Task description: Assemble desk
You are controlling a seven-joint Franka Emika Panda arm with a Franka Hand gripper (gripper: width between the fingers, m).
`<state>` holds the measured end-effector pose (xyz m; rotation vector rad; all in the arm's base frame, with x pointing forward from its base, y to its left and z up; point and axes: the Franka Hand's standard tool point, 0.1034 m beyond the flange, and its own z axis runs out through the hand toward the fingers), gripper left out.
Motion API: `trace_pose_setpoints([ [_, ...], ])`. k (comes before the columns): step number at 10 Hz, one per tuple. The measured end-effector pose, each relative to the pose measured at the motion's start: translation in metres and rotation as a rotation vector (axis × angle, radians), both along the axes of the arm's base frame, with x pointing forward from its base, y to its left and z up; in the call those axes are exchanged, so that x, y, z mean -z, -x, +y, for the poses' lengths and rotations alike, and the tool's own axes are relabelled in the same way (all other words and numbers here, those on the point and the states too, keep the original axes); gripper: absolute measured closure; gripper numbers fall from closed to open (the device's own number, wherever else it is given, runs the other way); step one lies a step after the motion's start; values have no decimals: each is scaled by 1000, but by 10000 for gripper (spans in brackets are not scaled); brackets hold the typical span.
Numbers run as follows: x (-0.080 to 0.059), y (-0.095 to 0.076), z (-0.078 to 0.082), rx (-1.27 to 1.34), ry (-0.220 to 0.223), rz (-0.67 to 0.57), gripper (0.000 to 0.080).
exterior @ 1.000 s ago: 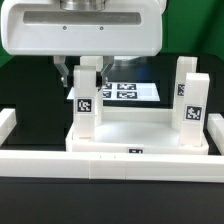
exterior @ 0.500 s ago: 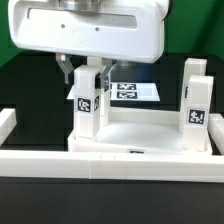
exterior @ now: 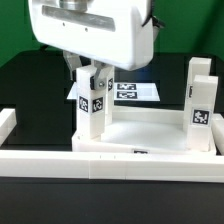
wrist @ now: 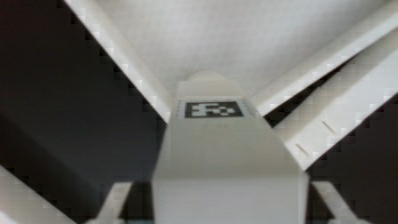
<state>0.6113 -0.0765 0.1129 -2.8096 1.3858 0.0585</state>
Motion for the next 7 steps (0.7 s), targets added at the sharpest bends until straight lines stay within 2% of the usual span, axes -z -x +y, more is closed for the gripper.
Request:
trace_pose_setpoints([
  [1, 1, 0, -2, 67, -13, -6, 508],
  [4, 3, -1, -2, 270, -7, -42, 508],
  [7, 3, -1, -2, 449, -23, -40, 508],
])
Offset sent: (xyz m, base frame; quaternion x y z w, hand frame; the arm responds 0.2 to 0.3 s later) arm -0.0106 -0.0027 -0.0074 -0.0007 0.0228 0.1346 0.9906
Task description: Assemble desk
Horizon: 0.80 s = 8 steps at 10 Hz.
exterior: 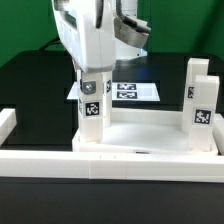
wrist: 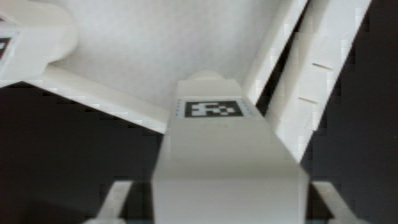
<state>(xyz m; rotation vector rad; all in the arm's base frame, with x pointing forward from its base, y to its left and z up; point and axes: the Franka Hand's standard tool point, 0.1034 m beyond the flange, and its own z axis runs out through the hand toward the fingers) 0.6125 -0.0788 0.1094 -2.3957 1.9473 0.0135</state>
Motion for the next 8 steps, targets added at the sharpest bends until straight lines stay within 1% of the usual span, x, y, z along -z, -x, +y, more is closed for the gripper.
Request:
trace_pose_setpoints([
  [1, 0, 0, 1, 49, -1, 2, 483],
  [2, 1, 0, 0, 16, 0, 2, 483],
  [3, 1, 0, 1, -3, 0, 1, 291],
  [4, 1, 0, 1, -3, 0, 2, 194],
  [5, 2, 0, 1, -113, 16, -1, 163],
  [6, 2, 0, 3, -203, 20, -8, 163],
  [7, 2, -1, 3, -218, 20, -10, 152],
  [8, 2, -1, 2, -299, 23, -13, 152],
])
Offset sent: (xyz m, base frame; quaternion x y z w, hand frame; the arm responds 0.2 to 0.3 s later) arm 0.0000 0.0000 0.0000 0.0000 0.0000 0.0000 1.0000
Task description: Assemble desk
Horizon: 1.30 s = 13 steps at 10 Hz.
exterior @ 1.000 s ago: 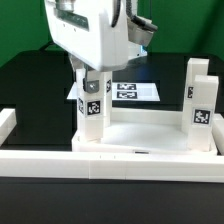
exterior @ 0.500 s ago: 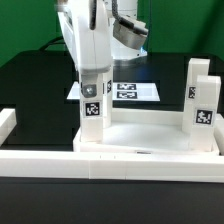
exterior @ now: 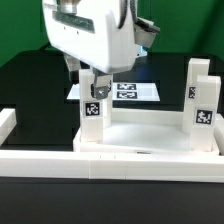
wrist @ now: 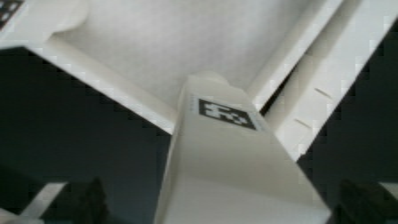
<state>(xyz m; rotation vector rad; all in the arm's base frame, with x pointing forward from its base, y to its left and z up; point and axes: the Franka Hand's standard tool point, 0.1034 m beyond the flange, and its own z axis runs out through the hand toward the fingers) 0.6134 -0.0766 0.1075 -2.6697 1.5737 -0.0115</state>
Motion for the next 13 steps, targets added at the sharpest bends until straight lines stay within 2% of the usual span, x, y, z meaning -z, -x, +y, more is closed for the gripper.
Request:
trace_pose_setpoints([
  [4, 0, 0, -1, -297, 11, -9, 150],
  [6, 0, -1, 1, -508, 42, -4, 150],
  [13, 1, 1, 0, -945, 53, -6, 150],
])
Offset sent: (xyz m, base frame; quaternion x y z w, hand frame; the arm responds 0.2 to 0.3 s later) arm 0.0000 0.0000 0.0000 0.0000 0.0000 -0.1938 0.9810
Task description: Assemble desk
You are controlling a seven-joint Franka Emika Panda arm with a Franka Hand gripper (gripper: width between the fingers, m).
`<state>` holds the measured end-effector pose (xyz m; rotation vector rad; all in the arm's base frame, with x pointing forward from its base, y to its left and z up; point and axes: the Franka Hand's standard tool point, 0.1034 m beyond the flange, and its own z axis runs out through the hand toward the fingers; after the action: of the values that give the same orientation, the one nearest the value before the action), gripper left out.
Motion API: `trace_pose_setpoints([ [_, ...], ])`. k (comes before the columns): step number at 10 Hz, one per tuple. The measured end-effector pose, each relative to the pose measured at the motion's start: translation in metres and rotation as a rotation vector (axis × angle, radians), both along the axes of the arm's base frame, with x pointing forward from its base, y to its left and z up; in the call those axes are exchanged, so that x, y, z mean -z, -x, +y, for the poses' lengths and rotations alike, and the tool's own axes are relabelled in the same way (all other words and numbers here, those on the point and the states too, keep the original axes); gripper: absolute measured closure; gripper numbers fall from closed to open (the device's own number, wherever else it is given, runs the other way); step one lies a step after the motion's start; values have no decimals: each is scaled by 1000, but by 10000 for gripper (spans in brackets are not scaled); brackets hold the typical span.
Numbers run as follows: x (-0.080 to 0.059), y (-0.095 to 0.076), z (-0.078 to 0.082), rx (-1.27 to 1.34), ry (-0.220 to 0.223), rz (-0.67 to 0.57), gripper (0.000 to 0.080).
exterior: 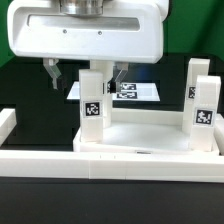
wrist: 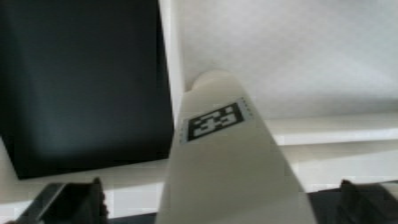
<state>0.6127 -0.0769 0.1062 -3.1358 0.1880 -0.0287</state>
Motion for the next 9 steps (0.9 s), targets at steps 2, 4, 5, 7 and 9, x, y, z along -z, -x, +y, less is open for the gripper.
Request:
trace_pose_setpoints([
  [2, 0, 0, -1, -120, 9, 3, 150],
  [4, 0, 0, 0, -214, 16, 7, 150],
  [5, 0, 1, 0, -281, 21, 9, 150],
  [7, 0, 1, 0, -267, 21, 9, 248],
  [9, 0, 1, 0, -266, 20, 9, 385],
])
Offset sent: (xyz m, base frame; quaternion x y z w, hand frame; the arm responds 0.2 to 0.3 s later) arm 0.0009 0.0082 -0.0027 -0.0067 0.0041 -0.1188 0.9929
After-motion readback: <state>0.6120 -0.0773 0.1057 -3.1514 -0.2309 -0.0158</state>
